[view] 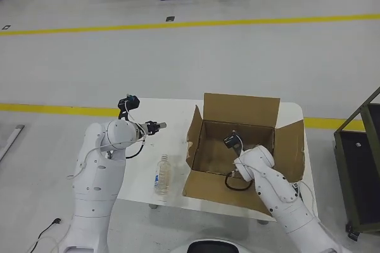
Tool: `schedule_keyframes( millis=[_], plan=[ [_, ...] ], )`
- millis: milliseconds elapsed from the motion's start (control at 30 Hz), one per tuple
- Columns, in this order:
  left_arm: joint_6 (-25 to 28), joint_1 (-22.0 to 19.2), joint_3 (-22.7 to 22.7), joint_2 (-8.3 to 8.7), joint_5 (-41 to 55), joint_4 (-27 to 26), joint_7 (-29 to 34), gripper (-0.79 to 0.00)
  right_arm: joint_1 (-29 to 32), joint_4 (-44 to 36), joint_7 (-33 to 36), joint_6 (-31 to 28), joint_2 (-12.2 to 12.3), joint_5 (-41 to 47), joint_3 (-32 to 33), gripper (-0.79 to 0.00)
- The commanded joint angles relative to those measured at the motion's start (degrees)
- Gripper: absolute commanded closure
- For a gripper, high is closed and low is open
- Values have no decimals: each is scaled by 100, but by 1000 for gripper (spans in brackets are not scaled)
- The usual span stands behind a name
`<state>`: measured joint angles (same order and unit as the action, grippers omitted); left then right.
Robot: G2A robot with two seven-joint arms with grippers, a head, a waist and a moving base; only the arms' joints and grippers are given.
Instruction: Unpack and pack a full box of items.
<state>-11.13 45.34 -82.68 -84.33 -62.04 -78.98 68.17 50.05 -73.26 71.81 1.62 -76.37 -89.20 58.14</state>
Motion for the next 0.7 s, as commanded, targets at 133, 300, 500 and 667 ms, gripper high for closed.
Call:
schedule_keyframes(
  millis=[133,300,500,667],
  plan=[
    [0,0,0,0,0,0,0,-785,-287,600,-68,23,-124,388,-79,-763],
    [0,0,0,0,0,0,0,-785,-559,1211,-108,171,-225,637,-110,-379],
    [0,0,0,0,0,0,0,-785,-863,1798,-166,276,-354,692,-275,-366],
    [0,0,0,0,0,0,0,-785,-1027,2164,-223,349,-448,724,-379,-376]
  ],
)
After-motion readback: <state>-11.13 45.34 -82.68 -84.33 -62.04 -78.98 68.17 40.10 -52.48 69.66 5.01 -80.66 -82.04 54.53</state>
